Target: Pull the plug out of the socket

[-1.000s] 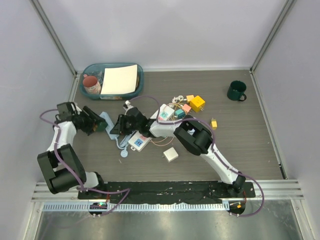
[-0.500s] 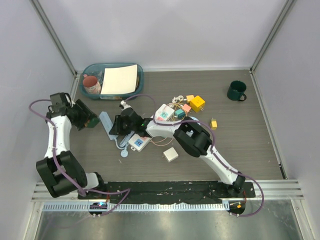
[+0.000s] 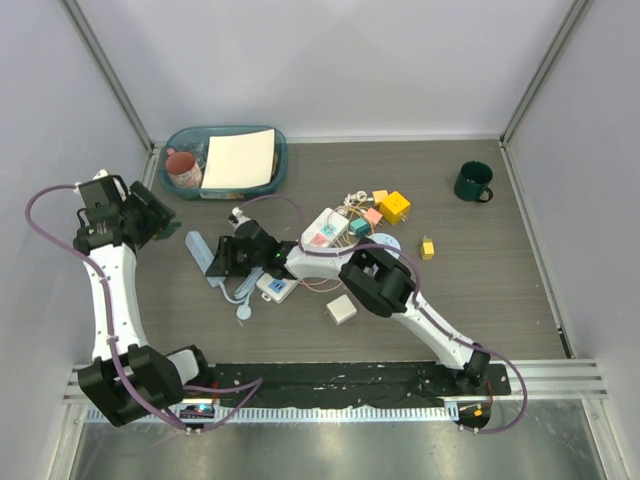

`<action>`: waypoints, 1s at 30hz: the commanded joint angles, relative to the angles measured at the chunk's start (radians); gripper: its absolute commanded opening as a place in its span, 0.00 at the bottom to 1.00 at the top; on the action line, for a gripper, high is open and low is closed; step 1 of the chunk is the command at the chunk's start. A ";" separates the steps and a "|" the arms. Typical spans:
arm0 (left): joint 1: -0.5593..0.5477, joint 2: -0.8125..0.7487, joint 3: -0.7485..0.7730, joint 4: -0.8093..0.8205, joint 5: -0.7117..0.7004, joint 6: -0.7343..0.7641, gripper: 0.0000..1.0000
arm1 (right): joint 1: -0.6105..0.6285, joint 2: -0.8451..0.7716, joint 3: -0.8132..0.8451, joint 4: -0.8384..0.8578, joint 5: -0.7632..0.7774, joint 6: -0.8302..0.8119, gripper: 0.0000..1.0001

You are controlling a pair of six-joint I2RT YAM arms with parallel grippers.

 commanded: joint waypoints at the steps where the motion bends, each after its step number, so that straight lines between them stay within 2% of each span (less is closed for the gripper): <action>1: -0.004 -0.040 0.009 0.038 0.042 -0.027 0.00 | 0.005 -0.008 0.056 -0.057 -0.018 -0.047 0.55; 4: -0.004 -0.043 0.022 0.035 0.057 -0.026 0.00 | -0.021 -0.082 0.020 -0.055 -0.012 -0.083 0.67; 5: -0.006 -0.041 0.029 0.035 0.068 -0.026 0.00 | -0.030 -0.100 0.010 -0.052 -0.024 -0.098 0.78; 6: -0.007 -0.043 0.033 0.034 0.072 -0.027 0.00 | -0.041 -0.119 -0.012 -0.045 -0.027 -0.107 0.84; 8: -0.010 -0.037 0.044 0.035 0.083 -0.028 0.00 | -0.053 -0.183 -0.039 -0.045 -0.015 -0.136 0.90; 13: -0.030 -0.026 0.072 0.038 0.114 -0.021 0.00 | -0.118 -0.340 -0.178 -0.035 0.030 -0.156 0.91; 18: -0.101 -0.003 0.087 0.075 0.164 -0.027 0.00 | -0.205 -0.615 -0.417 -0.044 0.112 -0.187 0.91; 20: -0.190 0.000 0.096 0.094 0.148 -0.017 0.00 | -0.240 -0.707 -0.489 -0.067 0.186 -0.212 0.91; 22: -0.304 0.020 0.110 0.094 0.123 -0.012 0.00 | -0.260 -0.865 -0.581 -0.133 0.302 -0.248 0.91; 24: -0.369 0.035 0.111 0.114 0.120 -0.026 0.00 | -0.282 -1.028 -0.653 -0.207 0.384 -0.271 0.91; 25: -0.464 0.048 0.105 0.129 0.117 -0.038 0.00 | -0.286 -1.086 -0.672 -0.231 0.427 -0.293 0.91; 26: -0.501 0.054 0.086 0.167 0.117 -0.050 0.00 | -0.291 -1.137 -0.686 -0.254 0.514 -0.305 0.91; 30: -0.702 0.081 0.023 0.308 0.108 -0.151 0.00 | -0.291 -1.373 -0.732 -0.389 0.707 -0.342 0.91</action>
